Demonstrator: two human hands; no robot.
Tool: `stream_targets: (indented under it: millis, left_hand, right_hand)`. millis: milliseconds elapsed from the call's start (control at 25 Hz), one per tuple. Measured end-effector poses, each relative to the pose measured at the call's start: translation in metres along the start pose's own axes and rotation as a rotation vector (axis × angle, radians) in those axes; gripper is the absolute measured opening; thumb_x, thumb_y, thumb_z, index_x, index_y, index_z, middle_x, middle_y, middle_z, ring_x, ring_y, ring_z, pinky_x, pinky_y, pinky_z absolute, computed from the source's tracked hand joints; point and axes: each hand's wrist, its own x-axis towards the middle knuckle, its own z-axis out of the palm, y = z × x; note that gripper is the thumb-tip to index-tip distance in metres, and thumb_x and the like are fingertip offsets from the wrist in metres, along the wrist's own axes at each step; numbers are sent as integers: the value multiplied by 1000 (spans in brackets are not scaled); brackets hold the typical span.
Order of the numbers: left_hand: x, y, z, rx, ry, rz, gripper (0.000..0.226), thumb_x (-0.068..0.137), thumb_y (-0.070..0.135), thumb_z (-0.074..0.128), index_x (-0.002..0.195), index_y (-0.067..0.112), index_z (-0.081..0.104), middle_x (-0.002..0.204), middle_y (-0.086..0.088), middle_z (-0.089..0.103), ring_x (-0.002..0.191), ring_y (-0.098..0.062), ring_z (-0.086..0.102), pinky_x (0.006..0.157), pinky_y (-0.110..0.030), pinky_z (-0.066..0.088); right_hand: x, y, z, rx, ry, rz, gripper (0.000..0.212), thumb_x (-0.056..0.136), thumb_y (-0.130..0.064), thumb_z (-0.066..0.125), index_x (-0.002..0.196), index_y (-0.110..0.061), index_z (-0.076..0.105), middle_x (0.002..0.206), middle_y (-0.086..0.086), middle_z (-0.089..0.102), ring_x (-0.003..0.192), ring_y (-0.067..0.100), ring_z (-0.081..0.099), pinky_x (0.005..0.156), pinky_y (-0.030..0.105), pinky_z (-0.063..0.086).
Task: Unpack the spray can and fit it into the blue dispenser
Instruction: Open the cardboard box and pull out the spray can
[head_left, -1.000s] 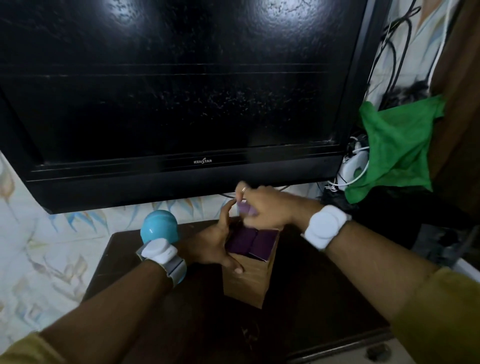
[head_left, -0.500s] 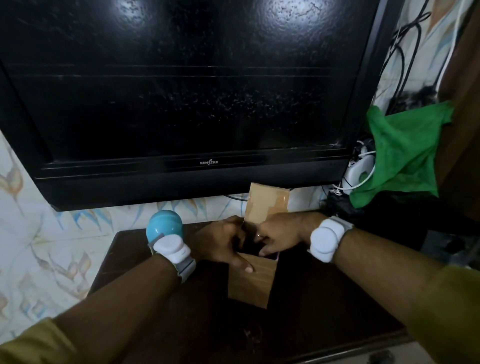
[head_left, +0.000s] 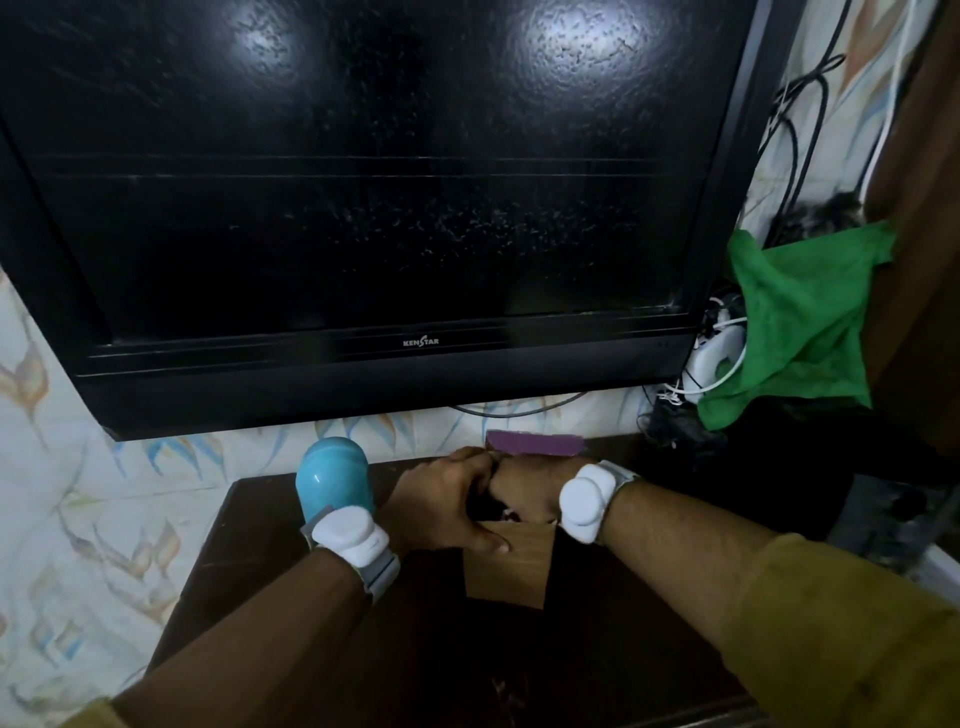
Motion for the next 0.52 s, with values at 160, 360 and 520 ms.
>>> stream_targets:
  millis: [160,360,520]
  left_hand:
    - [15,10,-8,105,97,-26,84,54,67,78,126,34,50,120,11,60,104,-17,62,81,-28,42]
    - [27,7,-10,90,-9,-101,101,50,69,80,133,30,39,124,3,63,110,-24,63,89,-35,48]
    - [49,22,-25,-24,-143,-55,120,42,65,88,135,25,23,138,-1,56,121,-25,57,97,-34,45]
  right_hand:
    - [-20,16,-27,263,49,22,26,71,-19,78,92,-6,71,86,10,72,78,29,67,63,33,51]
    - [-52,33,-65,326,149,-36,45,53,-37,85,93,-19,75,87,-4,77,76,13,71,68,30,60]
    - [-79,34,-75,135,200,-7,38,51,-47,79,77,-23,66,73,-5,69,69,13,63,64,30,57]
